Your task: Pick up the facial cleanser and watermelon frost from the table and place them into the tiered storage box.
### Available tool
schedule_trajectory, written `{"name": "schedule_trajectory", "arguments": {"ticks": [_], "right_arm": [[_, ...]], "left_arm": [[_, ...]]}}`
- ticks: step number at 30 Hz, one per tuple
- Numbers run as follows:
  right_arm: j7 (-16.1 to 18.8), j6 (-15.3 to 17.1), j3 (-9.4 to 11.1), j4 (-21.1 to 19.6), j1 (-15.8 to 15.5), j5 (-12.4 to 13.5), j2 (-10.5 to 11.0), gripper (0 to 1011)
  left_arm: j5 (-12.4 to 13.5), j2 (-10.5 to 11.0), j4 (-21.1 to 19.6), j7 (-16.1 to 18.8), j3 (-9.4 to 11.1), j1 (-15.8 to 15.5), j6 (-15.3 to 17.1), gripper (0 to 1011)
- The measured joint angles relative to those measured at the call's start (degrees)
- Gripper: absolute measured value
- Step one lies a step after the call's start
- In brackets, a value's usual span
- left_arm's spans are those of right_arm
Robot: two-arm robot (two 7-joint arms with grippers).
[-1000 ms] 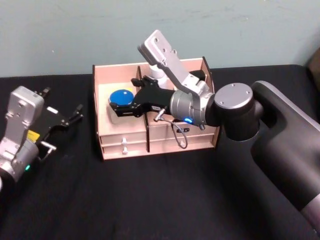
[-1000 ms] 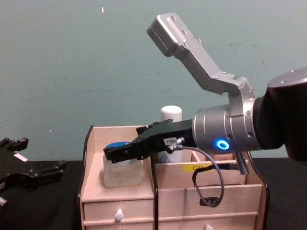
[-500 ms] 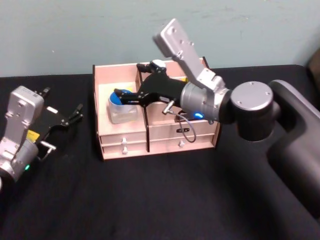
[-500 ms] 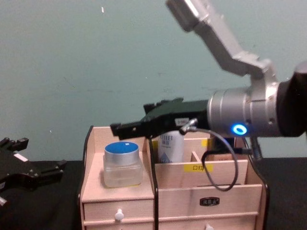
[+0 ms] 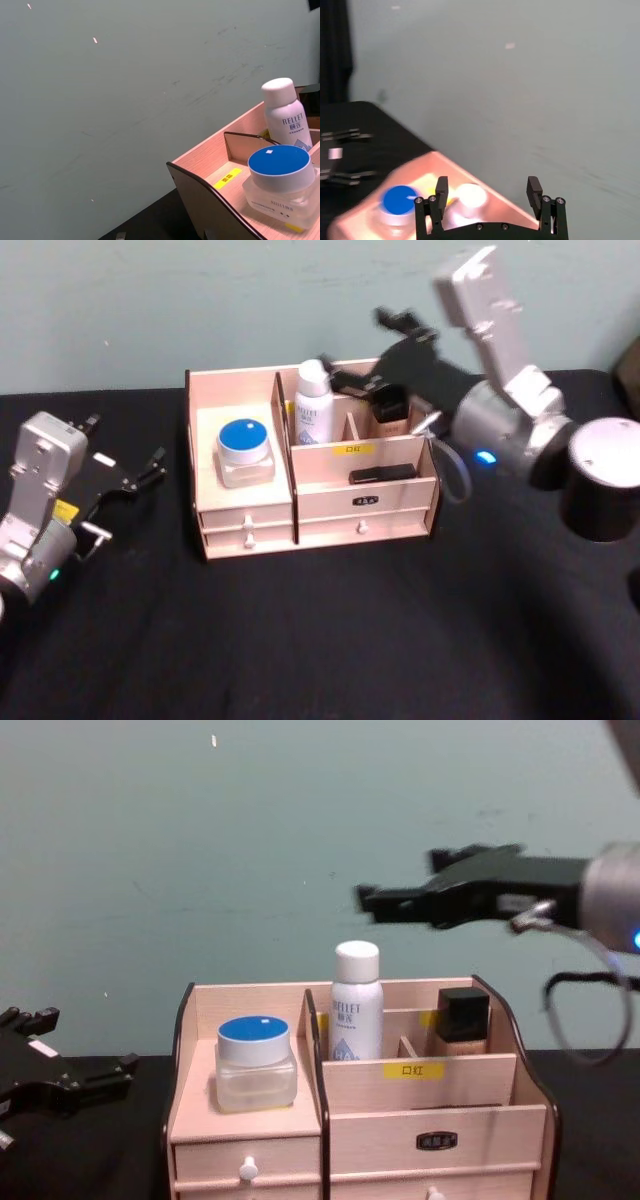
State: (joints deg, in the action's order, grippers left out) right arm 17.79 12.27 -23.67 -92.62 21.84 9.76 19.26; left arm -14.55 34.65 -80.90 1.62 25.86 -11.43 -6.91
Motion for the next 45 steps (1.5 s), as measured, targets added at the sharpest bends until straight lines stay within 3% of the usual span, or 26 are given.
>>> {"name": "schedule_trajectory", "arguments": {"ticks": [1, 4, 10, 17, 30, 45], "right_arm": [[0.00, 0.00, 0.00, 0.00, 0.00, 0.00, 0.00, 1002], [-2.38, -0.90, 3.44, -0.93, -1.93, -0.47, 0.82, 1002], [-4.69, -2.02, 7.76, 0.20, -3.26, -1.37, 1.66, 1002], [-6.10, -3.05, 10.45, 4.16, -3.29, -3.01, 2.04, 1002], [-5.58, -3.33, 11.79, 10.95, -2.63, -5.07, 1.02, 1003], [-5.57, -3.23, 11.76, 10.76, -2.58, -5.10, 1.06, 1002]], "left_arm": [[0.00, 0.00, 0.00, 0.00, 0.00, 0.00, 0.00, 1010], [0.00, 0.00, 0.00, 0.00, 0.00, 0.00, 0.00, 1010], [0.00, -0.01, 0.00, 0.00, 0.00, 0.00, 0.00, 1010], [0.00, 0.00, 0.00, 0.00, 0.00, 0.00, 0.00, 1010], [0.00, -0.01, 0.00, 0.00, 0.00, 0.00, 0.00, 1010], [0.00, 0.00, 0.00, 0.00, 0.00, 0.00, 0.00, 1010]]}}
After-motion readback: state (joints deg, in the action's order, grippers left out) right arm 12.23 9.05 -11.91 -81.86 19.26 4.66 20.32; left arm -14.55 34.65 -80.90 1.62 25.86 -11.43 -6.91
